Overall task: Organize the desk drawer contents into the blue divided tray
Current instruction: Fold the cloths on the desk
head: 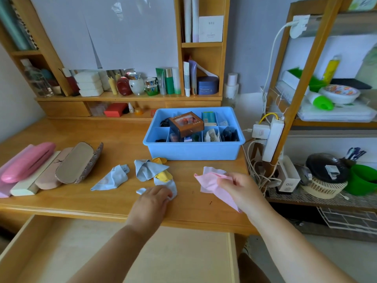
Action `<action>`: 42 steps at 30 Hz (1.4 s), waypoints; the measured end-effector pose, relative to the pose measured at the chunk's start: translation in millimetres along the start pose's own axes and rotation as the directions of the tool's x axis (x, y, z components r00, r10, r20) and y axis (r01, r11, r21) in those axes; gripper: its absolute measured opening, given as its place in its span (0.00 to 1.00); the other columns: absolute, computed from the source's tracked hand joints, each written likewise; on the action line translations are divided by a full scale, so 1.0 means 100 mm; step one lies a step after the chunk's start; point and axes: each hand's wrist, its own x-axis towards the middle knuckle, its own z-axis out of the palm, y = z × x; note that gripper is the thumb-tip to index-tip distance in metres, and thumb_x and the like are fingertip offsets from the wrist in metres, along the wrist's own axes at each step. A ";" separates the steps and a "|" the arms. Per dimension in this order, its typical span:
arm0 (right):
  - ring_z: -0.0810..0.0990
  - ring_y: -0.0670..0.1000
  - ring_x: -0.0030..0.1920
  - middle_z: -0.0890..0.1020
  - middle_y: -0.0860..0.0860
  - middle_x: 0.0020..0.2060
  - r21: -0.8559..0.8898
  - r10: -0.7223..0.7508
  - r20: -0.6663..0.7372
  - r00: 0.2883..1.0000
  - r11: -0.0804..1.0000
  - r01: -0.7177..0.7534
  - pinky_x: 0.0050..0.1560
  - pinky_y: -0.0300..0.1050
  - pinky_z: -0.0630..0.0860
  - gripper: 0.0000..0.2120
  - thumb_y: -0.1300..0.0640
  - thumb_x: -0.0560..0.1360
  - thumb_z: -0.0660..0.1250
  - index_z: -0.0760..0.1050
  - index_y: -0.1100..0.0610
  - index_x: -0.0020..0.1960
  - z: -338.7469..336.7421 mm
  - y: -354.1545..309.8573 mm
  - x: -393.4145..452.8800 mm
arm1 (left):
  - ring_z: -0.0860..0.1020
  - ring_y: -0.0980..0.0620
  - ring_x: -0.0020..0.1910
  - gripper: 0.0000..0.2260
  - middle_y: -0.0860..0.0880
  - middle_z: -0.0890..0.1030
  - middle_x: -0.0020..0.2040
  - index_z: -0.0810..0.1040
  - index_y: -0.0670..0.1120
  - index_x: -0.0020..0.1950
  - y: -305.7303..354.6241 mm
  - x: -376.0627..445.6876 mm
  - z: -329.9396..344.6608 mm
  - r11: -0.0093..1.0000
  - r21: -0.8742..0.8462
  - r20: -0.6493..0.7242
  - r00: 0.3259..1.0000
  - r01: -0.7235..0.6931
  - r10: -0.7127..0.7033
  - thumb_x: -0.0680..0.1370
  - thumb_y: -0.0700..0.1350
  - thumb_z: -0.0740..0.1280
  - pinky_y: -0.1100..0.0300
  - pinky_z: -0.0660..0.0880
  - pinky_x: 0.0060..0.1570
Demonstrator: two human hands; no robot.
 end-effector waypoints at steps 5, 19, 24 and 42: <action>0.80 0.51 0.48 0.82 0.52 0.44 0.037 0.008 0.053 0.999 0.999 -0.010 0.44 0.45 0.74 0.07 0.52 0.77 0.63 0.80 0.50 0.48 -0.11 -0.18 -0.01 | 0.75 0.54 0.59 0.16 0.54 0.77 0.60 0.78 0.48 0.61 0.08 0.14 -0.13 0.976 -0.184 -0.053 0.990 0.117 -0.129 0.73 0.44 0.71 0.71 0.68 0.53; 0.72 0.38 0.27 0.77 0.44 0.26 -0.132 -0.116 0.139 0.983 0.982 0.135 0.34 0.35 0.68 0.08 0.52 0.76 0.66 0.81 0.54 0.43 -0.32 -0.55 0.08 | 0.72 0.54 0.22 0.07 0.47 0.78 0.25 0.82 0.47 0.38 0.70 0.40 -0.65 0.585 -0.731 0.258 0.936 0.352 -0.240 0.74 0.48 0.71 0.66 0.70 0.24; 0.81 0.39 0.37 0.84 0.43 0.35 -0.045 -0.149 0.077 0.986 0.987 0.153 0.37 0.32 0.75 0.06 0.56 0.75 0.68 0.81 0.50 0.51 -0.29 -0.54 0.13 | 0.78 0.50 0.35 0.08 0.41 0.81 0.36 0.83 0.45 0.41 0.65 0.36 -0.62 0.679 -0.714 0.037 0.978 0.170 -0.206 0.77 0.44 0.67 0.64 0.74 0.38; 0.78 0.51 0.32 0.79 0.56 0.29 -0.275 -0.055 0.126 0.991 0.957 0.088 0.35 0.42 0.70 0.13 0.52 0.75 0.66 0.76 0.59 0.36 0.03 0.15 -0.02 | 0.67 0.56 0.25 0.14 0.51 0.71 0.25 0.72 0.45 0.31 0.39 0.04 0.06 0.775 -0.527 0.179 0.937 0.349 -0.301 0.76 0.46 0.67 0.61 0.66 0.30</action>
